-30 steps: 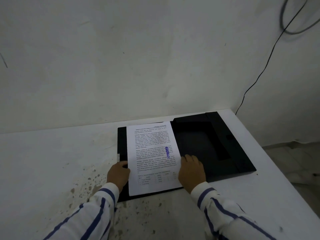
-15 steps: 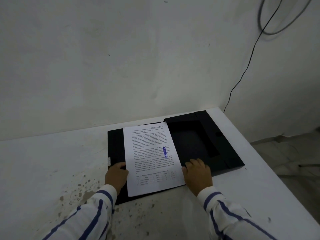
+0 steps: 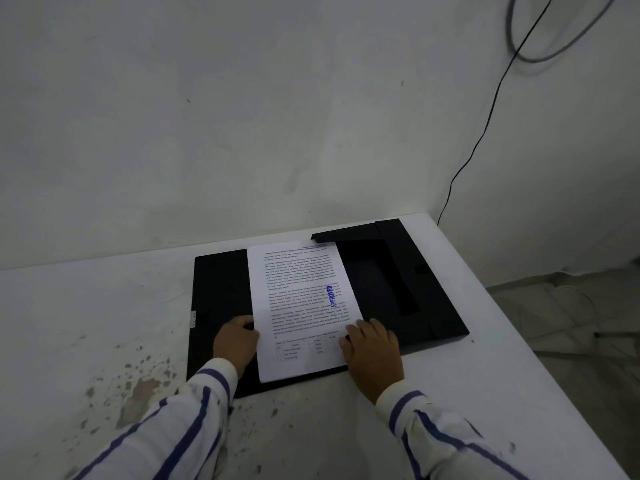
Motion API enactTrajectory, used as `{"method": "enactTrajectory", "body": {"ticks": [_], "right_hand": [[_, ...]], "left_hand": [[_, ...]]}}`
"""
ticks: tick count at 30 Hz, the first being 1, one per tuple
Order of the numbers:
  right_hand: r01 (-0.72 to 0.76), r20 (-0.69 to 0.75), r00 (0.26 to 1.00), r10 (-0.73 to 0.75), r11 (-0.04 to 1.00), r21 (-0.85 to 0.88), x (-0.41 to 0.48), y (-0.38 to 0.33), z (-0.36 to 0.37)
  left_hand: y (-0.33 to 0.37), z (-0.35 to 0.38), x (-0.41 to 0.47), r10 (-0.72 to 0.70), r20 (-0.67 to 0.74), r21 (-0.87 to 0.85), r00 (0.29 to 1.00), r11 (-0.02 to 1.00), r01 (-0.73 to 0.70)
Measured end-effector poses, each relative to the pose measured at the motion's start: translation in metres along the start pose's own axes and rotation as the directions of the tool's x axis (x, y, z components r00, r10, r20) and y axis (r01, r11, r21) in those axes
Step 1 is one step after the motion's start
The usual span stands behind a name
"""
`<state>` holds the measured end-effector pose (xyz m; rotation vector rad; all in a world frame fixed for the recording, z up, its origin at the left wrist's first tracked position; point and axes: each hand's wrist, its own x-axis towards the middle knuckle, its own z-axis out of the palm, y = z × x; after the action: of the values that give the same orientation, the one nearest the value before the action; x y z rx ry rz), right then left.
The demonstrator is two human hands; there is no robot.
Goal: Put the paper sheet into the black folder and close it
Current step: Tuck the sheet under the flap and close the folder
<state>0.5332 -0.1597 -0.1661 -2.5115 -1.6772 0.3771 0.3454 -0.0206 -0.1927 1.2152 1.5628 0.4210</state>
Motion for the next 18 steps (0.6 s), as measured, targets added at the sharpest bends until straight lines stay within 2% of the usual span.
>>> {"method": "enactTrajectory", "body": {"ticks": [4, 13, 18], "right_hand": [[-0.005, -0.061, 0.998, 0.005, 1.000, -0.004, 0.000, 0.012, -0.001], [-0.127, -0.099, 0.987, 0.124, 0.992, -0.020, 0.012, 0.069, -0.018], [-0.141, -0.124, 0.983, 0.137, 0.990, -0.019, 0.019, 0.096, -0.021]], "left_hand": [[0.009, 0.019, -0.002, -0.002, 0.013, -0.002, 1.000, 1.000, 0.002], [0.037, 0.075, -0.009, 0.013, 0.068, -0.017, 0.998, 1.000, -0.012], [0.048, 0.106, -0.015, 0.006, 0.083, -0.030, 0.996, 1.000, -0.004]]}}
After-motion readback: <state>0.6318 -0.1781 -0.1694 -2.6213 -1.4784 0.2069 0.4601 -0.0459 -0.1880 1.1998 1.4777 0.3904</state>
